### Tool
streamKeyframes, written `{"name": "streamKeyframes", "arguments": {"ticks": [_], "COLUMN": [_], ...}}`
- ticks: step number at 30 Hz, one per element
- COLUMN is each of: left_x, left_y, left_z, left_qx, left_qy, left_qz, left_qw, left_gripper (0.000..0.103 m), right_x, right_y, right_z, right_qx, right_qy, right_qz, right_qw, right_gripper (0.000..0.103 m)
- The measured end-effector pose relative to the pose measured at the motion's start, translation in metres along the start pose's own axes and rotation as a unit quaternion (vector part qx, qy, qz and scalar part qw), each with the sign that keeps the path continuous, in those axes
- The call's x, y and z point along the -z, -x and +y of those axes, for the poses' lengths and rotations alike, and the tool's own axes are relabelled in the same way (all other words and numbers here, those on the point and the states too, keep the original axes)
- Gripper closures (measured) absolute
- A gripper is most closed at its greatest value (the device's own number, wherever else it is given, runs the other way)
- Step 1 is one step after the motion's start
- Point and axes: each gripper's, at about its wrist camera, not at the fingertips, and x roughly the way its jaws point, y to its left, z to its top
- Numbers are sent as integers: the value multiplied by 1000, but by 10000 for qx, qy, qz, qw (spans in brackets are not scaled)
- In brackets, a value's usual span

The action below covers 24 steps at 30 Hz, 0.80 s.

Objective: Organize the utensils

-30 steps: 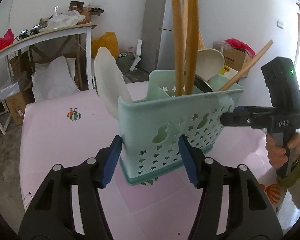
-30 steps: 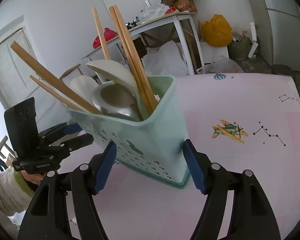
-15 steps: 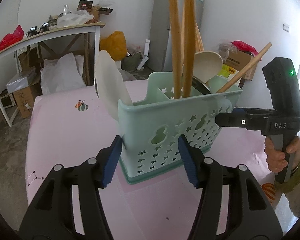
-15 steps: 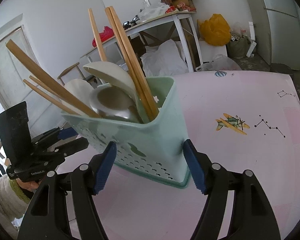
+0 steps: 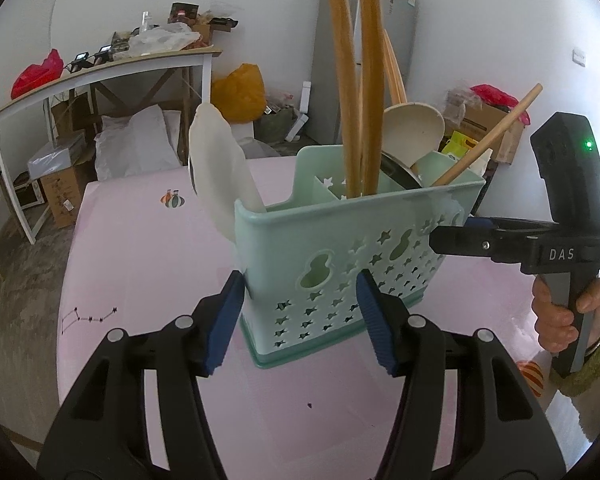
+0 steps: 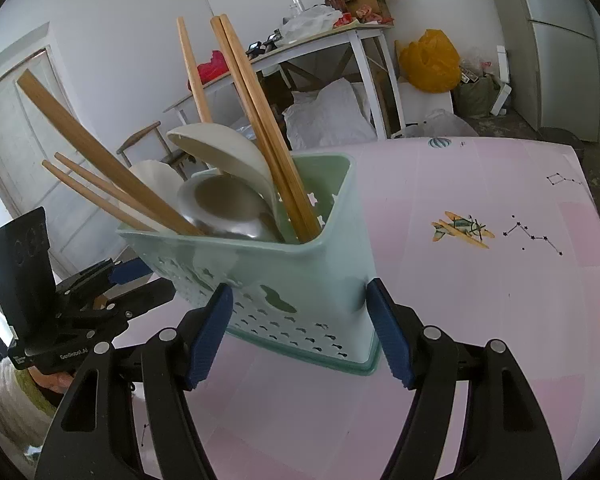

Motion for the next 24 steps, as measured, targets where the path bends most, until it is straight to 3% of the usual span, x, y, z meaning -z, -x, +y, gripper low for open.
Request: {"name": "streamKeyframes", "arguments": {"ticks": [11, 19, 21, 24], "left_x": [12, 12, 11, 14], "left_y": [16, 21, 22, 36], "left_z": [1, -5, -7, -13], "left_qx": [-81, -155, -208, -424], "left_qy": [255, 157, 69, -26], "left_qz": [-144, -67, -65, -169], "left_qw": [9995, 9997, 9997, 9990], "left_gripper": [48, 48, 45, 32], "right_x": [7, 12, 15, 23], "right_y": [6, 10, 16, 31], "right_z": [10, 19, 20, 23], "right_qx": [9, 115, 132, 189], "right_qy": [-1, 28, 45, 32], "right_qz": [116, 169, 81, -85], "right_qw": [9999, 9998, 9999, 9998], "right_gripper": [35, 35, 35, 35]}}
